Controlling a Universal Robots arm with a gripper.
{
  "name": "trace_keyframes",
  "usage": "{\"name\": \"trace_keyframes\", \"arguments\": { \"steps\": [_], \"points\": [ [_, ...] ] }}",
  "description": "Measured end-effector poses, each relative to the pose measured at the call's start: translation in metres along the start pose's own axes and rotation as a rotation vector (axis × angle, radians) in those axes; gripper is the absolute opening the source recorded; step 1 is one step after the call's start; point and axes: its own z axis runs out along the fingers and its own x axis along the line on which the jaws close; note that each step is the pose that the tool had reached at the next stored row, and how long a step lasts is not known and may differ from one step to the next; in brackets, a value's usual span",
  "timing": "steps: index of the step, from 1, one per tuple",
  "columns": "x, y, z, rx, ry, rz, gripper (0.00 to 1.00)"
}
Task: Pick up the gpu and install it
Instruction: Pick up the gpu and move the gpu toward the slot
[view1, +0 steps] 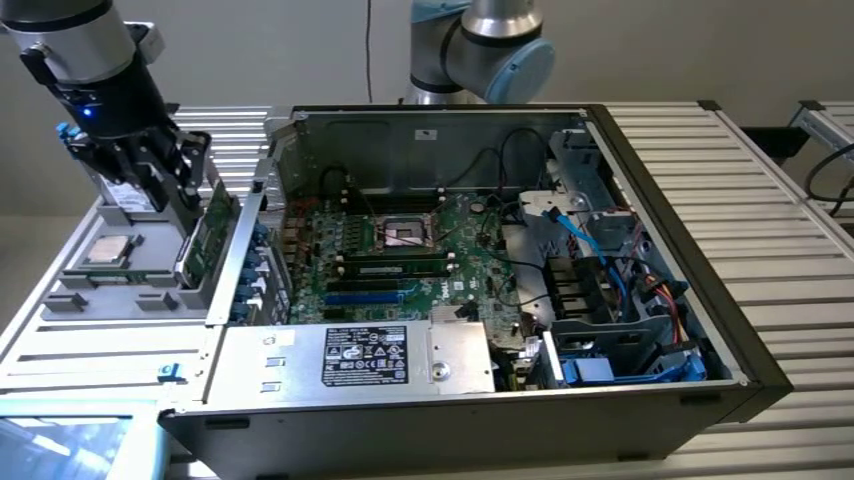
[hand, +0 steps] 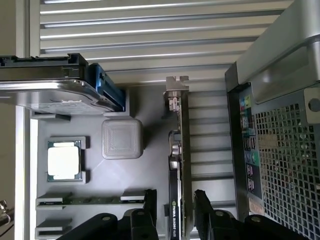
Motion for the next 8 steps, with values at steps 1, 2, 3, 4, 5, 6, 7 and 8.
{"name": "trace_keyframes", "arguments": {
  "steps": [1, 2, 3, 4, 5, 6, 7, 8],
  "points": [
    [-0.001, -0.0001, 0.0019, -0.0001, -0.0002, 0.001, 0.44],
    [-0.001, -0.0002, 0.0037, -0.0001, -0.0003, 0.001, 0.44],
    [-0.001, -0.0003, 0.0056, -0.0001, -0.0003, 0.001, 0.44],
    [-0.001, -0.0005, 0.0073, -0.0001, -0.0003, 0.001, 0.44],
    [-0.001, -0.0007, 0.0091, 0.0000, -0.0003, 0.001, 0.44],
    [-0.001, -0.0008, 0.0109, 0.0000, -0.0003, 0.001, 0.44],
    [-0.001, -0.0010, 0.0127, 0.0000, -0.0003, 0.001, 0.44],
    [-0.001, -0.0011, 0.0145, 0.0000, -0.0003, 0.001, 0.44]
  ]
}}
